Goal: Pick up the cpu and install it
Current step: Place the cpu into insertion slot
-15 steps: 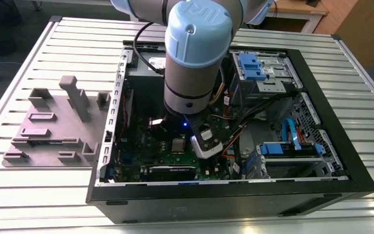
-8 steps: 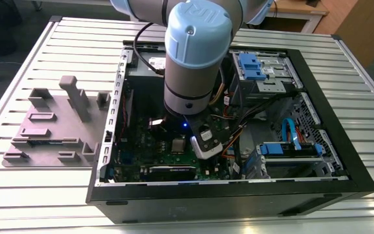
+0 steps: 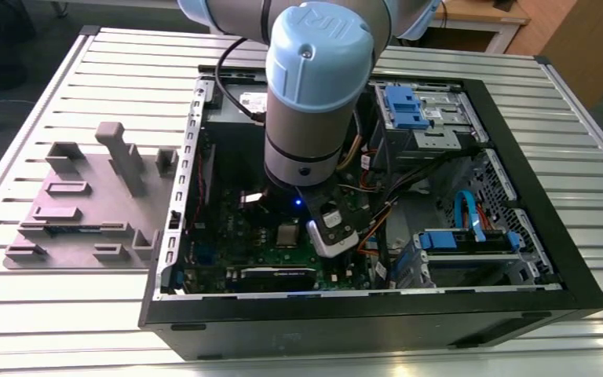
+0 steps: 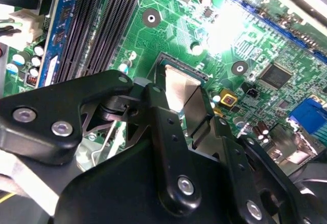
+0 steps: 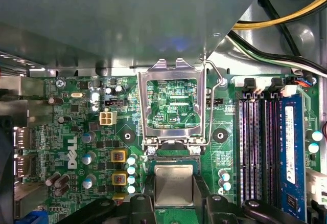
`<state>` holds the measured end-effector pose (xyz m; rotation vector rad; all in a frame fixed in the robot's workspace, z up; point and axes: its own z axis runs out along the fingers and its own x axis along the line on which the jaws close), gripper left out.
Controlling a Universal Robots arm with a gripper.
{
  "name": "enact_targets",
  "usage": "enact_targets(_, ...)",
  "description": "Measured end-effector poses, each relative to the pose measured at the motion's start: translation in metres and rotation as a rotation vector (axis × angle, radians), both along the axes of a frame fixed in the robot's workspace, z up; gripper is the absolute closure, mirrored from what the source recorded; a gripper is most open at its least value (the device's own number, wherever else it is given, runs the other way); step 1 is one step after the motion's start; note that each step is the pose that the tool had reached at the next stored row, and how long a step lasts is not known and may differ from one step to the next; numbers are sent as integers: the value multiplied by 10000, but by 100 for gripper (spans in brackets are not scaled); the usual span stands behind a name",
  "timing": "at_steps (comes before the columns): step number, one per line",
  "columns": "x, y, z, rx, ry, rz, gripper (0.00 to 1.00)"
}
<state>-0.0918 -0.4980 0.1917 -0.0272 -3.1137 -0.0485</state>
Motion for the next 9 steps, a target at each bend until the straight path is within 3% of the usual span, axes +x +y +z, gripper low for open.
enact_targets(9, -1, -1, -10, -1, 2, -1, 60)
